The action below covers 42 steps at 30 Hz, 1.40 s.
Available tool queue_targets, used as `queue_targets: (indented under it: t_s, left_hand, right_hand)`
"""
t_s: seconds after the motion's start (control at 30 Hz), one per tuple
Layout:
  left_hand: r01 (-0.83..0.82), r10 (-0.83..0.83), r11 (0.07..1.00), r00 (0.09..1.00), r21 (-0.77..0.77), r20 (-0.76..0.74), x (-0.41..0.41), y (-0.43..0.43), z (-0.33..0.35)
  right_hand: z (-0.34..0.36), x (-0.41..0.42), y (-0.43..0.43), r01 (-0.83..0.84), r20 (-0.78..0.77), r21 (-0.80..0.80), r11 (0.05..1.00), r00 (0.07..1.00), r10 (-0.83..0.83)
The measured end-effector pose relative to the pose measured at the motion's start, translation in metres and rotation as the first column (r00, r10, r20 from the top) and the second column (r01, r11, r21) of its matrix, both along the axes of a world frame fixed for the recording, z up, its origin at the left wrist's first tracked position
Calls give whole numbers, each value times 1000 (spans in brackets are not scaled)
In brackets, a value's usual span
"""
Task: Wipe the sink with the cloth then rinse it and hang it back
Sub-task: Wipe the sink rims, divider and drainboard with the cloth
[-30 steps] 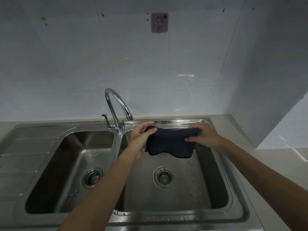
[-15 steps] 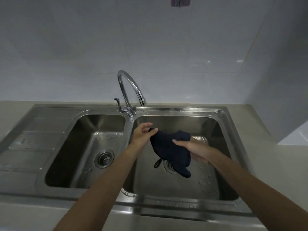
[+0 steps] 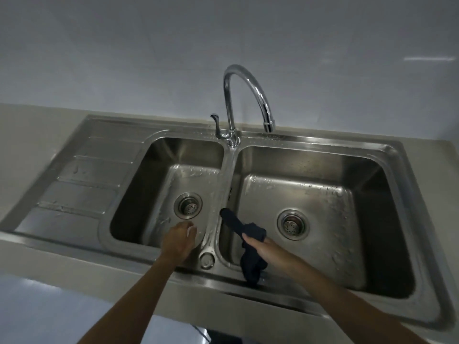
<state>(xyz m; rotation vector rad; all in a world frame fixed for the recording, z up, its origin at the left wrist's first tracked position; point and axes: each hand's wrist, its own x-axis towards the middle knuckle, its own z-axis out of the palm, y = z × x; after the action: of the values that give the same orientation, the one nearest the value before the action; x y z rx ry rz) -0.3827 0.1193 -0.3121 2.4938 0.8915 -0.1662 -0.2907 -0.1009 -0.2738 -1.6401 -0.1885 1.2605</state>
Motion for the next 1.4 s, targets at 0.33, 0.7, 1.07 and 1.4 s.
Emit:
queue_targets:
  t_s: [0.33, 0.7, 1.07, 1.4]
  left_hand:
    - [298, -249, 948, 912, 109, -326, -18, 21, -22]
    - [498, -490, 865, 810, -63, -323, -13, 41, -27]
    - [503, -499, 860, 802, -78, -327, -12, 43, -29]
    - [495, -498, 865, 823, -86, -274, -13, 46, -37]
  right_hand:
    - [-58, -49, 56, -431, 707, -403, 807, 414, 574]
    - [-77, 62, 132, -62, 791, -513, 856, 354, 499]
    - [-85, 10, 98, -210, 883, -320, 924, 289, 371]
    - [-81, 145, 163, 38, 814, -466, 884, 410, 411]
